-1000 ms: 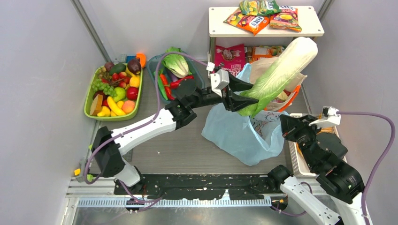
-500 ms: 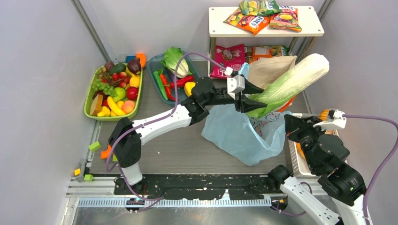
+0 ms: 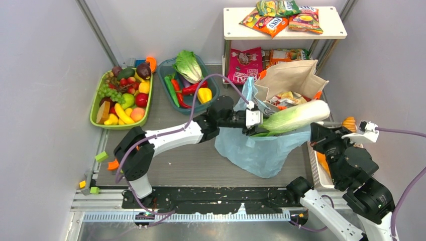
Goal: Place the mixed food into the grocery bags and tie them
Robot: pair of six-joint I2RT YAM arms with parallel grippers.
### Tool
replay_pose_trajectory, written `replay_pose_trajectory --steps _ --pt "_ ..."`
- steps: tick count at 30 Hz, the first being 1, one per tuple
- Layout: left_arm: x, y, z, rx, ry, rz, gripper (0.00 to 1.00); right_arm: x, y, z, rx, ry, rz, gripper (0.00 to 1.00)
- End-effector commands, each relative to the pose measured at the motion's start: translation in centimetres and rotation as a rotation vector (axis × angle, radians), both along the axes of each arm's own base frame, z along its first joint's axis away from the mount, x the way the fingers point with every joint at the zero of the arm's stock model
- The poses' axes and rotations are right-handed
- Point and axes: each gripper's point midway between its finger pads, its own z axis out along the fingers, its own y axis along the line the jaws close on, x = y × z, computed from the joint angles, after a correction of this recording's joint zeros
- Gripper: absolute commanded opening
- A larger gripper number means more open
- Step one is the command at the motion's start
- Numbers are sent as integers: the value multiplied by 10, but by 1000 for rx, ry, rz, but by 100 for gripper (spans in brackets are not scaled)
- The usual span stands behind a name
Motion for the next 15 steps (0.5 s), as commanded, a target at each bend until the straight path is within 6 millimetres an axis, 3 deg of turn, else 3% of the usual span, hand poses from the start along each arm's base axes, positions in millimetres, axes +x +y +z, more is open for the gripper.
replay_pose_trajectory --steps 1,15 --pt "-1 25 28 -42 -217 50 0 -8 -18 17 46 -54 -75 5" --pt "19 71 18 169 -553 169 0 -12 -21 22 19 -55 -72 5"
